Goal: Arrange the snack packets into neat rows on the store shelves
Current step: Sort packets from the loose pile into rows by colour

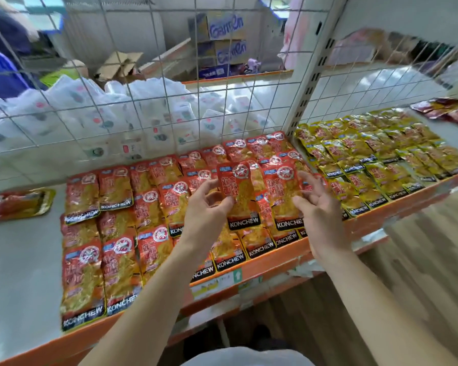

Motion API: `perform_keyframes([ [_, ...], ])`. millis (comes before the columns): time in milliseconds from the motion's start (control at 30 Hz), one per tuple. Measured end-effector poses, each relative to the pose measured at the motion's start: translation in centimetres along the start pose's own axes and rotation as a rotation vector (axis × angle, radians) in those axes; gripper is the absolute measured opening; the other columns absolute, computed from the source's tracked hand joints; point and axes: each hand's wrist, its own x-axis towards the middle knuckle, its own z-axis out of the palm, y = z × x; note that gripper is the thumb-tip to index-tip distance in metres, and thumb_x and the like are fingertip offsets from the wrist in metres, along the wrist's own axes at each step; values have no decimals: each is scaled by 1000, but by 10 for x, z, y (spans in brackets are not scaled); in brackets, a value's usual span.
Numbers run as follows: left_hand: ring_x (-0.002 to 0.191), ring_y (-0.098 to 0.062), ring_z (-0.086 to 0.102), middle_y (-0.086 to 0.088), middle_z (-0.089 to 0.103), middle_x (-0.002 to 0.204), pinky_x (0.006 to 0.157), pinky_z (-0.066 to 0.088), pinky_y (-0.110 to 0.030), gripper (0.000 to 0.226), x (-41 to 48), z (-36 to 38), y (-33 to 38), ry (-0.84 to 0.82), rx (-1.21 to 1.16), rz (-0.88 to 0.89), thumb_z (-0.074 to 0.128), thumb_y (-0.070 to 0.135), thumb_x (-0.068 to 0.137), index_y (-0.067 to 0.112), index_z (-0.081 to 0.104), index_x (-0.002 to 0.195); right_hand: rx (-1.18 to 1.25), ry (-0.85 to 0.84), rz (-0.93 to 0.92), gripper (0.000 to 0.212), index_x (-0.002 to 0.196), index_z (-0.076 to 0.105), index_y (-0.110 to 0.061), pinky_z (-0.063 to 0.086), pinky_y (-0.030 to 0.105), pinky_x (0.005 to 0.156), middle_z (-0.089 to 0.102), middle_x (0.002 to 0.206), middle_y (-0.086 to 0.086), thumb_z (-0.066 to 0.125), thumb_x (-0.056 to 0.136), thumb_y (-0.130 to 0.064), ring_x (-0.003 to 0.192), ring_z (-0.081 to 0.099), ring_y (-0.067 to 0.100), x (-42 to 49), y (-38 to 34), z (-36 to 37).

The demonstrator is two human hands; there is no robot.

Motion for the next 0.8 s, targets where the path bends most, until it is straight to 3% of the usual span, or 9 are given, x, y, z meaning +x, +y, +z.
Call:
perform_keyframes([
  [67, 92, -12, 69, 4, 70, 100, 81, 58, -27, 33, -2, -3, -5, -8, -6, -42, 66, 10, 95, 26, 56, 123, -12, -9, 26, 49, 127, 61, -40, 44, 68, 91, 70, 100, 1, 53, 96, -3, 102, 52, 53, -9, -1, 2],
  [133, 100, -16, 68, 3, 70, 107, 87, 58, -33, 33, -4, -4, -8, -7, 11, -55, 66, 10, 95, 29, 55, 121, -13, -8, 26, 52, 131, 58, -40, 40, 64, 92, 68, 96, -8, 51, 97, -1, 109, 46, 45, -15, -3, 2],
  [200, 101, -14, 67, 3, 68, 111, 87, 56, -32, 35, -4, -4, -9, 0, 40, -30, 66, 10, 95, 31, 54, 121, -20, -8, 11, 55, 138, 54, -39, 40, 66, 90, 64, 108, 10, 51, 98, -1, 109, 44, 49, -16, -6, 3],
  [267, 95, -9, 67, 5, 68, 106, 80, 56, -24, 35, -3, -4, -8, 20, 42, -6, 65, 8, 95, 30, 55, 121, -26, 8, -12, 56, 139, 53, -42, 45, 64, 79, 60, 116, 26, 52, 99, -3, 94, 46, 54, -9, -4, 3],
  [400, 84, -4, 67, 4, 70, 98, 66, 51, -12, 34, 7, 1, -4, 84, 39, 28, 64, 7, 95, 33, 55, 114, -19, 1, -51, 54, 134, 57, -47, 53, 58, 81, 66, 122, 4, 55, 99, -6, 92, 51, 51, 14, 4, 2],
  [467, 83, -2, 68, 5, 71, 98, 66, 50, -12, 34, 13, 9, -1, 111, 38, 50, 64, 7, 96, 31, 57, 119, -29, -11, -67, 53, 130, 60, -48, 53, 33, 52, 65, 120, 1, 55, 98, -5, 61, 50, 32, 27, 4, -4],
  [533, 84, -3, 66, 5, 70, 99, 67, 50, -12, 37, 17, 19, 1, 151, 38, 59, 64, 9, 96, 30, 55, 125, -41, -34, -68, 52, 124, 64, -46, 33, 17, 39, 64, 106, -3, 53, 98, -3, 42, 34, 8, 41, 3, -11],
  [667, 100, -16, 64, -2, 63, 106, 76, 51, -20, 49, 29, 43, 2, 217, 74, 52, 67, 14, 94, 22, 50, 139, -34, -84, -68, 51, 112, 69, -43, 24, 18, 40, 57, 69, -17, 49, 97, 2, 44, 26, 7, 72, -5, -29],
  [800, 98, -18, 66, -6, 65, 111, 72, 53, -19, 52, 42, 70, 1, 242, 103, 37, 68, 15, 94, 24, 48, 141, -137, -118, -47, 45, 114, 70, -36, 20, 22, 39, 38, 46, -12, 48, 98, -1, 38, 21, 7, 106, -4, -47],
])
